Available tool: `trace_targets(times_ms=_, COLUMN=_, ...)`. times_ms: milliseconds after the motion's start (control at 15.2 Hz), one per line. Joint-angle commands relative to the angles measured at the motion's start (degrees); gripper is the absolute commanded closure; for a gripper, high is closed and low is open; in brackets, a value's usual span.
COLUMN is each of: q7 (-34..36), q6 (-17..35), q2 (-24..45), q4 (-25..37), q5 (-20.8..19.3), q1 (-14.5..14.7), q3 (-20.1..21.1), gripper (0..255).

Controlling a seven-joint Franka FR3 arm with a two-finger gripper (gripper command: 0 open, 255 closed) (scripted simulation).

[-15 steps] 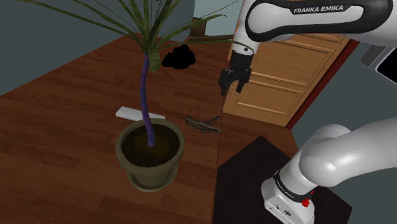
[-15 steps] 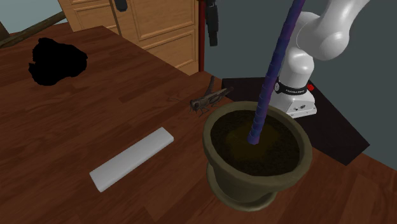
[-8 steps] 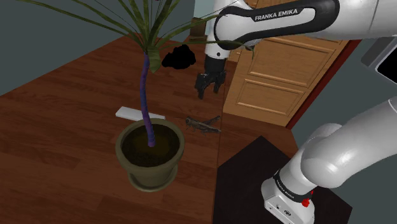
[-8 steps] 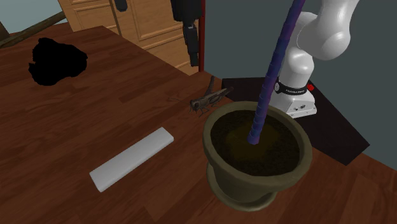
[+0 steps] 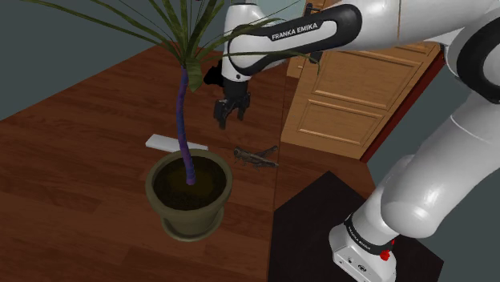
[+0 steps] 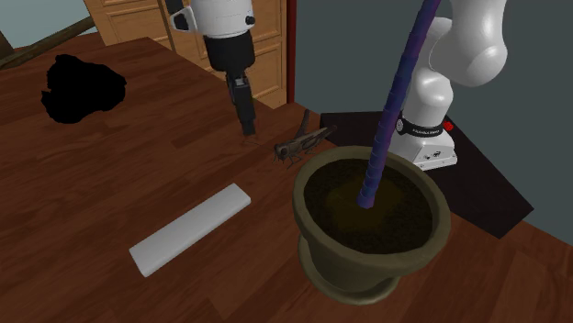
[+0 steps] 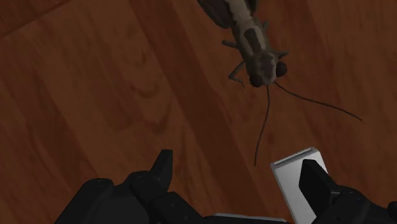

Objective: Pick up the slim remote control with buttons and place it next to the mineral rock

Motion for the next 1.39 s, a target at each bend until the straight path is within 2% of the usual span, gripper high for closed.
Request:
trace_targets(times_ms=0, q7=-0.29, q6=1.19, q2=3.69, q4=2.89, q5=-1.07, q1=0.79, q3=0.8, gripper=0)
trace_targets(times_ms=462, q7=-0.04, q6=2.6, q2=17.14, q4=15.85, q5=-5.97, q1=4.68, q3=3.21, gripper=0)
trace_targets(times_ms=858, q7=-0.28, q6=1.48, q2=29.08, q4=29.45, q5=-10.58, q1=9.2, q3=4.26, gripper=0)
trace_targets(times_ms=1320, q7=-0.02, q6=5.09, q2=31.48, q4=28.23, q5=-11.27, q1=9.63, q3=3.98, gripper=0)
